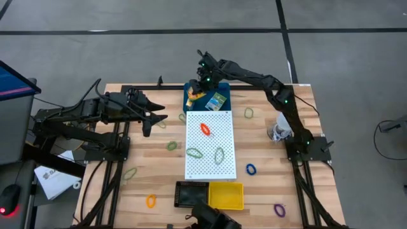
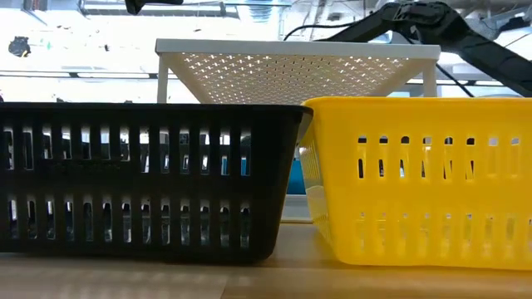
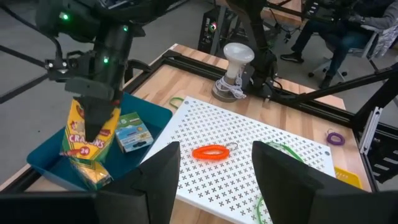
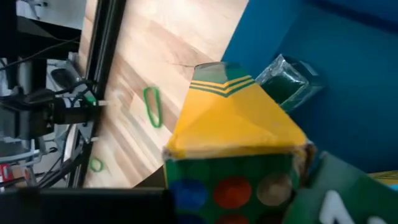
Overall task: Pick & Place Office Desk Supplies
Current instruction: Put the crayon box into the blue bin
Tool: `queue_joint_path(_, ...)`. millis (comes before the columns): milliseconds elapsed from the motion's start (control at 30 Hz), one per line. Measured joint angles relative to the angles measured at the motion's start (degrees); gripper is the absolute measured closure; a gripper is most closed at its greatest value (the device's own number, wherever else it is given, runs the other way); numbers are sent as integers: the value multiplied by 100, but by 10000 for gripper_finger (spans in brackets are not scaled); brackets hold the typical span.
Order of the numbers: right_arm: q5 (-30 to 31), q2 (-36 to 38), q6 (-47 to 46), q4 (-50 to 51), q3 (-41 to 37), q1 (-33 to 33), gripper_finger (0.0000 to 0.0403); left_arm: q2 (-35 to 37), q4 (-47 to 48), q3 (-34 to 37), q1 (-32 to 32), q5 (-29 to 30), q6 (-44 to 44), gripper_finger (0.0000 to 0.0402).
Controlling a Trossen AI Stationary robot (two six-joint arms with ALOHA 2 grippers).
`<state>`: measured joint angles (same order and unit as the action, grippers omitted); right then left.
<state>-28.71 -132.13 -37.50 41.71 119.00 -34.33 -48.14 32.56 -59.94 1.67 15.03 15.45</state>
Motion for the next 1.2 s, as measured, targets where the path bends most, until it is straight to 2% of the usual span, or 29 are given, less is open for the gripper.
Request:
queue_joint_path(133,318,-27,135,381,7,15,312,0,0,0,0,-2,1,207)
queue_joint_path(333,937,50,881,1389,17,-23,312,0,0,0,0,-9,-1,207)
queue_joint_path(800,1571,32,966,1592,94,2,310,0,-38,0,0,-17,192,207)
queue_joint_path(1033,2451,32,1268,1803,94,-19,241,0,-51,0,0,-17,283,207)
queue_joint_path(1200,2868,34,1468,1626,94,-16,231,0,-50,0,0,-15,307,207)
